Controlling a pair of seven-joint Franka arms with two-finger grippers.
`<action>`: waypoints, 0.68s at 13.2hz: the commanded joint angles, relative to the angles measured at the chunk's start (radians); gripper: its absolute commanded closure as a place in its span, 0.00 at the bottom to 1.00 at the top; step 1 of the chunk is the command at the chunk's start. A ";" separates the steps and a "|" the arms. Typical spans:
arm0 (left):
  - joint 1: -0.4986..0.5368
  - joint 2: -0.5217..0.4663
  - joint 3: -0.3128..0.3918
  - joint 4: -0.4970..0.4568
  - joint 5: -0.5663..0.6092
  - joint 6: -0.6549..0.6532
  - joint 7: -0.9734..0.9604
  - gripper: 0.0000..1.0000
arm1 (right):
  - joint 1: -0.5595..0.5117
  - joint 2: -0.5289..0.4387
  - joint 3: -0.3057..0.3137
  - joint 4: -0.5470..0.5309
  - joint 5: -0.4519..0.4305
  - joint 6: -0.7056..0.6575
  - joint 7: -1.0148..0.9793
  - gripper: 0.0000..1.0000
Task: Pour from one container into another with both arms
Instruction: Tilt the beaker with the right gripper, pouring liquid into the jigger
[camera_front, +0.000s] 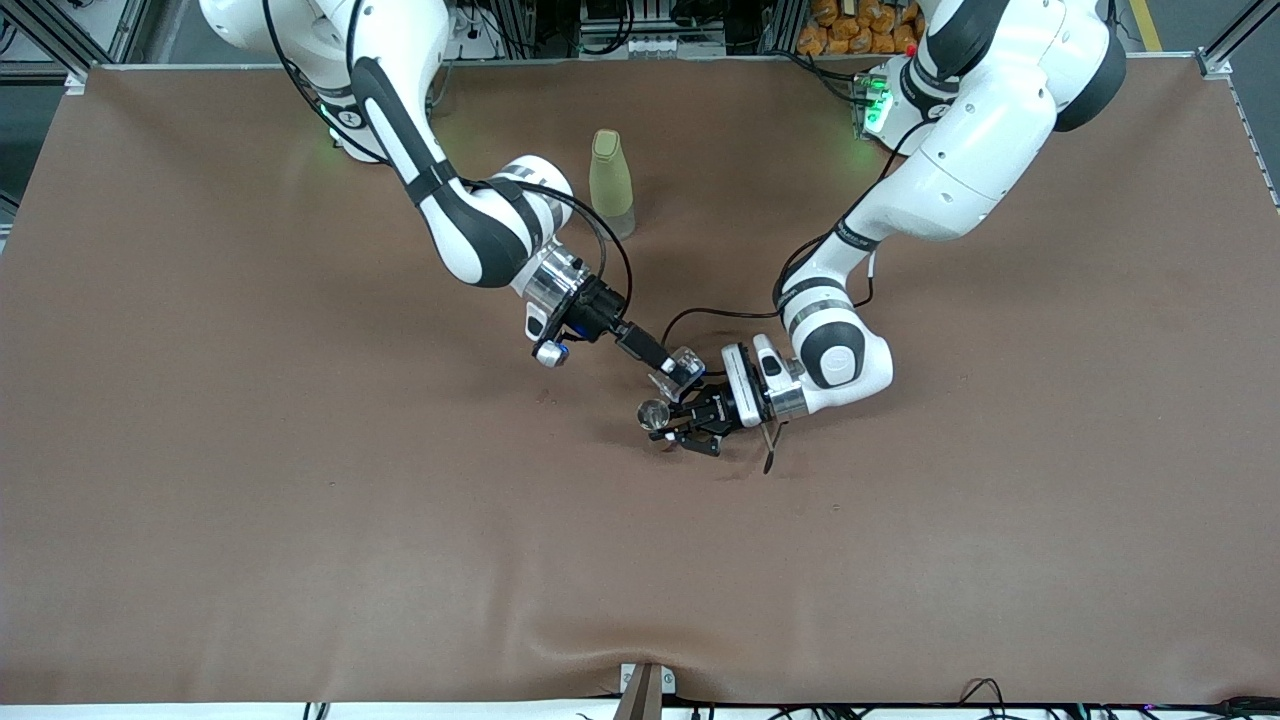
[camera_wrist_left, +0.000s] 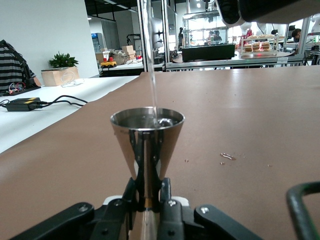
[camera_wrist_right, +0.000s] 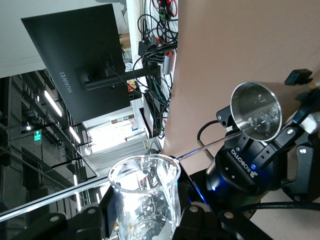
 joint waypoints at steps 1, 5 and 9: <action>-0.009 -0.001 -0.002 0.004 -0.048 0.005 0.084 1.00 | 0.002 -0.010 -0.005 0.005 0.252 0.003 -0.105 1.00; -0.009 -0.001 -0.002 0.004 -0.048 0.005 0.088 1.00 | 0.001 -0.013 -0.010 0.000 0.251 0.015 -0.113 1.00; 0.015 -0.009 0.000 -0.003 -0.043 0.005 0.087 1.00 | 0.002 -0.011 -0.013 -0.004 0.231 0.016 -0.183 1.00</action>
